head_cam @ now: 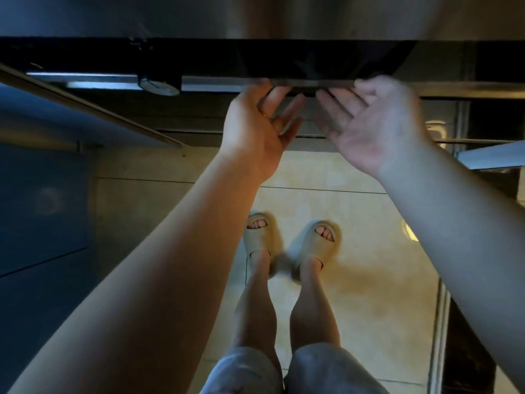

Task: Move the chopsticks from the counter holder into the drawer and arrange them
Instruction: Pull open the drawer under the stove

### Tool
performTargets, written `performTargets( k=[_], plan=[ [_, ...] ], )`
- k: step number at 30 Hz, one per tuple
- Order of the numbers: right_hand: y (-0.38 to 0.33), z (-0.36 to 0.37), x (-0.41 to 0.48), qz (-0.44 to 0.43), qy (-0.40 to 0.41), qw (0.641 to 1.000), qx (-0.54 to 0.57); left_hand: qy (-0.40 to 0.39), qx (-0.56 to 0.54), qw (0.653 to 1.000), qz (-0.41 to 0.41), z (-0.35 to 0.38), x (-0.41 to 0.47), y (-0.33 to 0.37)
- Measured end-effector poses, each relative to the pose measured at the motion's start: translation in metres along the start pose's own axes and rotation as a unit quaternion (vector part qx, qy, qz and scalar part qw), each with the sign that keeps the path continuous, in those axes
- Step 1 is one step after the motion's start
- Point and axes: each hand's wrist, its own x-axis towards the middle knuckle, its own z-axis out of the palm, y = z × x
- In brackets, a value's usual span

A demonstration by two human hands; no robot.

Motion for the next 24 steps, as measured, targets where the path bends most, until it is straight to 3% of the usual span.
performTargets(
  k=[3,7,10,16,24],
  plan=[
    [-0.002,-0.008,-0.002,0.003,-0.034,0.996,0.082,-0.02,-0.018,1.0,-0.004,0.001,-0.001,-0.003],
    [0.004,-0.003,-0.01,0.005,-0.034,0.994,0.099,-0.004,-0.043,0.999,-0.02,0.006,-0.004,-0.006],
    [0.007,0.007,-0.019,-0.008,-0.021,0.996,0.083,0.009,-0.078,0.996,-0.035,0.016,-0.011,-0.005],
    [-0.014,0.008,-0.033,0.037,0.005,0.999,-0.017,0.06,-0.007,0.994,-0.092,0.021,-0.03,0.015],
    [0.007,-0.009,-0.072,0.104,0.046,0.992,-0.052,0.125,0.049,0.98,-0.147,0.0,-0.061,-0.008]
  ],
)
